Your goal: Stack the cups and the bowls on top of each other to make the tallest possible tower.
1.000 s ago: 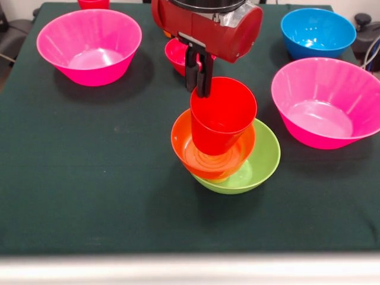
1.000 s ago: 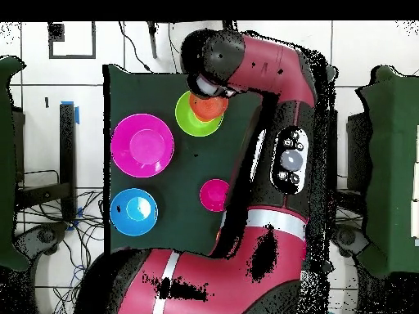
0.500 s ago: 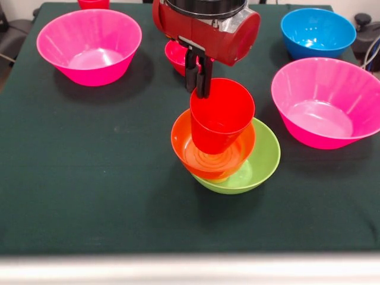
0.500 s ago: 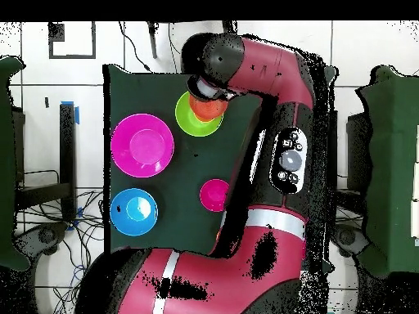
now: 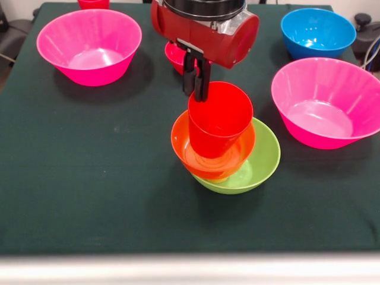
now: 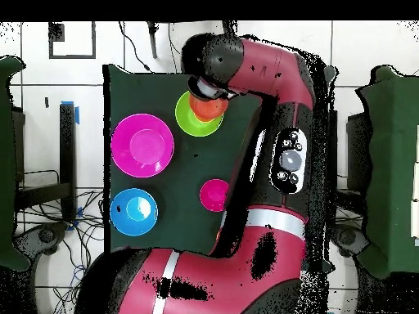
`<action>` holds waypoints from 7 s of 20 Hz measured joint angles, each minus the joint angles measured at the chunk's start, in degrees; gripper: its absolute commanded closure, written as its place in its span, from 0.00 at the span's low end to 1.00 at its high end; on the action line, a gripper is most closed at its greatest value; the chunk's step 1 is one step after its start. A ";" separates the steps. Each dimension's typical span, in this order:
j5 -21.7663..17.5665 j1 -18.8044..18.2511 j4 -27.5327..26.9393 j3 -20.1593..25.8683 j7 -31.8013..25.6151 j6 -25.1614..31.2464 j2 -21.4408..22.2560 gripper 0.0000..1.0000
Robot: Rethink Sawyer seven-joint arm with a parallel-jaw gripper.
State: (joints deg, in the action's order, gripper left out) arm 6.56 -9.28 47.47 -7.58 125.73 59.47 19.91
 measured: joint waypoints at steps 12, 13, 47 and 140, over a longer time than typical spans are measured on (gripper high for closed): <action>-0.25 0.09 0.11 0.01 0.00 -2.60 -0.41 1.00; -0.26 0.11 0.14 0.00 0.00 -2.69 -0.44 1.00; -0.63 1.17 3.48 0.01 0.00 -2.92 -1.18 1.00; 12.89 11.51 -14.76 -18.73 1.19 1.71 -18.46 0.00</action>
State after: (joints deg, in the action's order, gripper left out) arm 19.45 2.23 32.71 -26.32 126.92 61.18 1.45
